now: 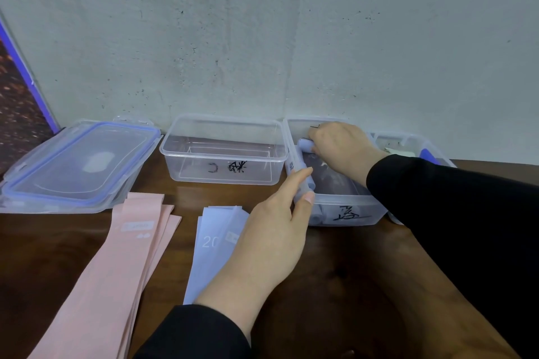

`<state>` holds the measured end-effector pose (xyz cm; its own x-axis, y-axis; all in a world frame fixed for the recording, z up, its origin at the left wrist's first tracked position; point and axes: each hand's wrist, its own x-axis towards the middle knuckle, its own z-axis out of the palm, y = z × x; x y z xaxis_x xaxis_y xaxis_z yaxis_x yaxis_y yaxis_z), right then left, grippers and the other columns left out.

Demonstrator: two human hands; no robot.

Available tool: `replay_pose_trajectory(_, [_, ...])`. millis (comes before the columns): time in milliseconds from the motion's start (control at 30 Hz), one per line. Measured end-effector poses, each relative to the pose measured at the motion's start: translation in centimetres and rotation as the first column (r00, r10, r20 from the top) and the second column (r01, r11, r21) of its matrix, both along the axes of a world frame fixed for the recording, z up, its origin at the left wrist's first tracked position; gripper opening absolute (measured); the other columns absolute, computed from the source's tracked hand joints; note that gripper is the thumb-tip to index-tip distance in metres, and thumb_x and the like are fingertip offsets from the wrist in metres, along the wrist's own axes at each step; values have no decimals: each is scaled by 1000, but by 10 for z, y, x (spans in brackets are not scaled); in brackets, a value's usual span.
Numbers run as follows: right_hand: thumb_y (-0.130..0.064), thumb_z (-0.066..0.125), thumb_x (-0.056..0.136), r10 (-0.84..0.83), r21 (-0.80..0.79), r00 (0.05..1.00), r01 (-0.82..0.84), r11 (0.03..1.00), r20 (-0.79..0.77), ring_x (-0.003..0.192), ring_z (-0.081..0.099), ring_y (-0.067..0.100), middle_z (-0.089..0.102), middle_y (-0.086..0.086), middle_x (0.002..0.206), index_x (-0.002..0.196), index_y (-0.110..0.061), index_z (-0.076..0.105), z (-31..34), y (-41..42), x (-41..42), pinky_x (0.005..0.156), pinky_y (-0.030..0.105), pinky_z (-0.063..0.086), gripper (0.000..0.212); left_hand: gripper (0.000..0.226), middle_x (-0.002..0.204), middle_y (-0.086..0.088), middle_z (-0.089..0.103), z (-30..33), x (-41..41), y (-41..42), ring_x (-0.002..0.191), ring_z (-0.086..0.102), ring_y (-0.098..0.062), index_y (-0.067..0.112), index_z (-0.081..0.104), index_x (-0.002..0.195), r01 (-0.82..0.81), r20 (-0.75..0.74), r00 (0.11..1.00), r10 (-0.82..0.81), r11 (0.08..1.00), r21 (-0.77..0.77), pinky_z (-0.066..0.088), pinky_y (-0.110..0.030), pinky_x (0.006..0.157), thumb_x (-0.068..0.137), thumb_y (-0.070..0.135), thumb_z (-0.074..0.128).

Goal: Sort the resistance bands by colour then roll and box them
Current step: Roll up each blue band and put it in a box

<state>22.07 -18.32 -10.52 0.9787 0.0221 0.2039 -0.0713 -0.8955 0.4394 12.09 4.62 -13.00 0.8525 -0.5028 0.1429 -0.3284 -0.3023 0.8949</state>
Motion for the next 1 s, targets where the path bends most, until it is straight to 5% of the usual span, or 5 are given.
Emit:
replay_pose_trajectory(133, [-24, 57, 99, 6, 56, 999, -3, 998, -41, 99, 64, 30, 67, 7, 107, 104, -13, 59, 3, -1, -1, 68, 33, 39, 12, 41, 123, 5, 65, 0, -1, 0, 98, 57, -10, 58, 34, 144, 8, 12, 1000, -8, 1000, 0, 39, -15, 78, 104, 47, 37])
replay_pose_trajectory(500, [-19, 52, 102, -53, 88, 991, 64, 994, -121, 86, 53, 27, 65, 8, 106, 95, -21, 52, 26, 7, -23, 70, 33, 37, 7, 47, 152, 14, 45, 7, -5, 3, 138, 39, -6, 41, 39, 150, -73, 120, 990, 70, 997, 21, 31, -13, 101, 103, 42, 45])
replay_pose_trajectory(667, [-29, 44, 105, -53, 259, 999, 50, 965, 7, 92, 60, 34, 67, 10, 100, 98, -13, 64, 48, 19, -52, 69, 34, 39, 27, 37, 121, 15, 65, 7, -5, 4, 113, 57, -6, 30, 56, 139, -178, 189, 966, 175, 984, -4, 43, -18, 89, 103, 37, 48])
replay_pose_trajectory(833, [-32, 51, 104, -42, 608, 927, -210, 766, 373, 69, 54, 23, 62, 2, 72, 84, -13, 64, 71, 62, -120, 62, 36, 40, 31, 22, 71, 11, 56, 23, -17, 11, 68, 53, -8, 21, 64, 88, -355, 301, 866, 399, 915, -193, 37, -21, 59, 103, 26, 48])
replay_pose_trajectory(1000, [-31, 57, 100, -9, 825, 951, -264, 500, 310, 75, 57, 6, 63, -9, 78, 84, -25, 67, 32, 124, -193, 71, 28, 47, 19, 21, 79, 1, 67, 67, -17, 30, 78, 64, -21, 20, 65, 90, -382, 28, 917, 397, 898, -218, 53, -40, 73, 102, 27, 49])
